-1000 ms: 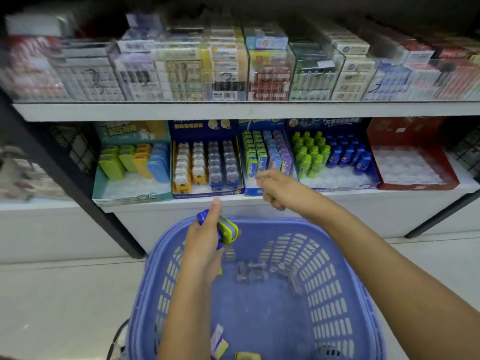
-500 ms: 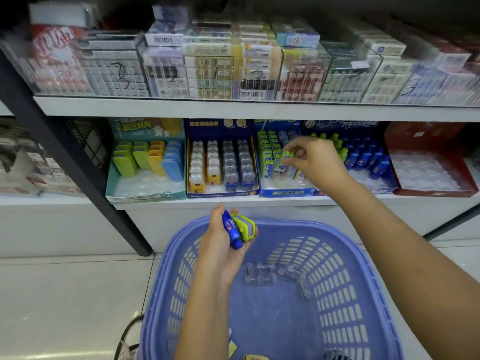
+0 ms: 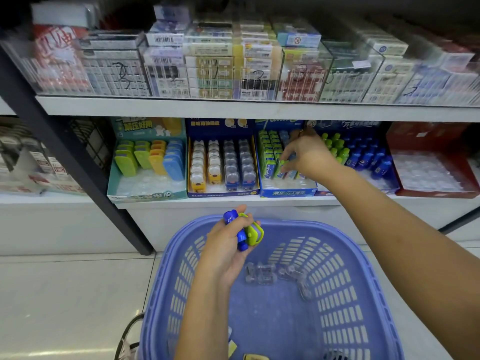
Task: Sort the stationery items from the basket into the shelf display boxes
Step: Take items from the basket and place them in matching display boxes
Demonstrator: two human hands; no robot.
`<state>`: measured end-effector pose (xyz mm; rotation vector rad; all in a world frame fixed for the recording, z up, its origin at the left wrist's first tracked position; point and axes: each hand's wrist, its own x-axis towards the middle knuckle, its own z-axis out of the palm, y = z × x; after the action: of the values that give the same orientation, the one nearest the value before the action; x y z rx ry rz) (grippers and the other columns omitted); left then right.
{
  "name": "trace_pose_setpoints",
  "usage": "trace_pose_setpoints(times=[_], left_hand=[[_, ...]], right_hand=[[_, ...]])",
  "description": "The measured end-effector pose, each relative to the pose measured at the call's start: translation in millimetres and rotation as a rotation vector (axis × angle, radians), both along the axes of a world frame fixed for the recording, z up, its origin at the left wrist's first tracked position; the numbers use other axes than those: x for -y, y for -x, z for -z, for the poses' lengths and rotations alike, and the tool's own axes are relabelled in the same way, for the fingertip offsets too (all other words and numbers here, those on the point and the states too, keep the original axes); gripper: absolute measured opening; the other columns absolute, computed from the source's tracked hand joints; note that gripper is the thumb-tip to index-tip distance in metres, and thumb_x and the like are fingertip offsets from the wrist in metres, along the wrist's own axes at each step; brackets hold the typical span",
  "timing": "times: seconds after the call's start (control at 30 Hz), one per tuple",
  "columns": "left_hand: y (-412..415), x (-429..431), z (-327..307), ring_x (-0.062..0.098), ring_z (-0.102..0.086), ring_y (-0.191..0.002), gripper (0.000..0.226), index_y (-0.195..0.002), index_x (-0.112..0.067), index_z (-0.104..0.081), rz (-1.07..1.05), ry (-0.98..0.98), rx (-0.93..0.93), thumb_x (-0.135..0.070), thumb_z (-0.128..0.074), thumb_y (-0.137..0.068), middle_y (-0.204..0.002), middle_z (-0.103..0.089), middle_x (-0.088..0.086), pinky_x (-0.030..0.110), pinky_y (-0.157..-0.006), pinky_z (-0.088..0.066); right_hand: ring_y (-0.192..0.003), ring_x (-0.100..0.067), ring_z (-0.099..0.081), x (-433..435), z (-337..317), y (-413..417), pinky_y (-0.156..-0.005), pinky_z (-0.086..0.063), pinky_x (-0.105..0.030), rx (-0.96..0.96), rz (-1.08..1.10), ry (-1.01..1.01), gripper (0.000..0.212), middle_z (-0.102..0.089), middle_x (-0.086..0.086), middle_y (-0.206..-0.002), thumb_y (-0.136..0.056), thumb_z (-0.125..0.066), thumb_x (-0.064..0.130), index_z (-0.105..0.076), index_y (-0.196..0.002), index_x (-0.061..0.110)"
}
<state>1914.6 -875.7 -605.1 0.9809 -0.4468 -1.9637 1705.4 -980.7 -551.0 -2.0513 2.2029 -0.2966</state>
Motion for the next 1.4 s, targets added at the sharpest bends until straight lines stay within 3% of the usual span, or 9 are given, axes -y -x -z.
trace_pose_setpoints(times=[0.23,0.37,0.5,0.87,1.03,1.17,1.23,1.33,1.4], left_hand=[[3.0,-4.0,-4.4,0.015,-0.062,-0.080,0.044,-0.123,-0.005,-0.051,0.097,0.106,0.088,0.016,-0.051,-0.084,-0.097,-0.062,0.007,0.023,-0.059,-0.051],[7.3,-8.1,-6.2,0.009,-0.063,-0.084,0.029,-0.097,-0.007,-0.055,0.226,0.172,0.222,0.018,-0.051,-0.082,-0.101,-0.065,0.007,0.018,-0.056,-0.049],[10.3,-14.4,-8.5,0.009,-0.055,-0.065,0.022,-0.084,-0.003,-0.050,0.369,0.304,0.383,0.018,-0.053,-0.078,-0.079,-0.056,0.007,0.019,-0.053,-0.044],[45.7,-29.1,-16.5,0.010,-0.044,-0.057,0.024,-0.090,-0.009,-0.058,0.481,0.467,0.654,0.001,-0.064,-0.069,-0.073,-0.051,0.005,0.022,-0.053,-0.037],[54.2,-22.4,-14.3,0.008,-0.058,-0.079,0.033,-0.105,-0.021,-0.061,0.418,0.444,0.636,0.004,-0.060,-0.084,-0.102,-0.068,0.001,0.015,-0.059,-0.045],[64.1,-24.0,-12.4,0.004,-0.061,-0.083,0.039,-0.118,-0.015,-0.059,0.355,0.368,0.515,0.006,-0.057,-0.085,-0.102,-0.071,-0.003,0.013,-0.058,-0.046],[67.8,-23.4,-10.4,0.006,-0.062,-0.084,0.036,-0.113,-0.015,-0.061,0.327,0.324,0.460,0.007,-0.056,-0.085,-0.097,-0.072,-0.004,0.016,-0.062,-0.046],[71.9,-19.4,-7.4,0.010,-0.061,-0.084,0.032,-0.106,-0.015,-0.064,0.281,0.269,0.394,0.007,-0.055,-0.085,-0.093,-0.072,-0.003,0.022,-0.070,-0.046],[74.0,-15.1,-4.8,0.010,-0.061,-0.083,0.030,-0.105,-0.012,-0.065,0.245,0.227,0.345,0.008,-0.054,-0.085,-0.092,-0.072,-0.002,0.022,-0.071,-0.045]], right_hand=[[-0.105,-0.024,-0.055,-3.1,-11.7,-13.3,-0.087,-0.047,-0.029,-0.069,-0.054,-0.040,0.038,-0.057,-0.009,-0.118,-0.075,-0.078,0.022,-0.067,-0.111,0.018],[-0.075,0.001,-0.050,-54.6,-34.0,-31.0,-0.066,-0.040,-0.012,0.182,-0.423,-0.012,0.036,-0.056,0.012,-0.088,-0.072,-0.079,0.015,-0.062,-0.103,0.024],[-0.091,0.003,-0.051,-104.8,-36.7,-51.5,-0.074,-0.045,-0.015,0.163,-0.652,-0.257,0.033,-0.059,0.022,-0.103,-0.077,-0.071,0.017,-0.059,-0.104,0.033],[-0.098,-0.020,-0.048,-141.0,-21.2,-16.6,-0.082,-0.043,-0.037,-0.162,-0.627,-0.086,0.019,-0.051,-0.002,-0.105,-0.086,-0.057,0.012,-0.052,-0.104,0.015],[-0.092,-0.024,-0.057,-122.1,-16.7,41.1,-0.079,-0.045,-0.033,0.117,-0.233,-0.108,0.039,-0.059,-0.008,-0.107,-0.091,-0.059,0.017,-0.047,-0.128,0.024],[-0.081,-0.030,-0.067,-106.7,-5.0,91.7,-0.084,-0.056,-0.040,1.033,0.123,0.011,0.034,-0.059,-0.012,-0.090,-0.091,-0.055,0.001,-0.043,-0.123,0.001],[-0.072,-0.028,-0.070,-100.1,-1.2,113.2,-0.078,-0.059,-0.039,1.305,0.153,0.087,0.044,-0.056,-0.016,-0.087,-0.091,-0.053,-0.004,-0.037,-0.131,0.005],[-0.075,-0.030,-0.071,-90.8,4.0,140.3,-0.077,-0.059,-0.037,1.347,0.129,0.170,0.052,-0.053,-0.012,-0.088,-0.093,-0.049,-0.004,-0.038,-0.134,0.026],[-0.079,-0.031,-0.068,-85.5,5.8,153.2,-0.082,-0.055,-0.049,1.125,0.196,0.232,0.043,-0.056,-0.012,-0.088,-0.092,-0.054,0.000,-0.042,-0.124,0.027]])
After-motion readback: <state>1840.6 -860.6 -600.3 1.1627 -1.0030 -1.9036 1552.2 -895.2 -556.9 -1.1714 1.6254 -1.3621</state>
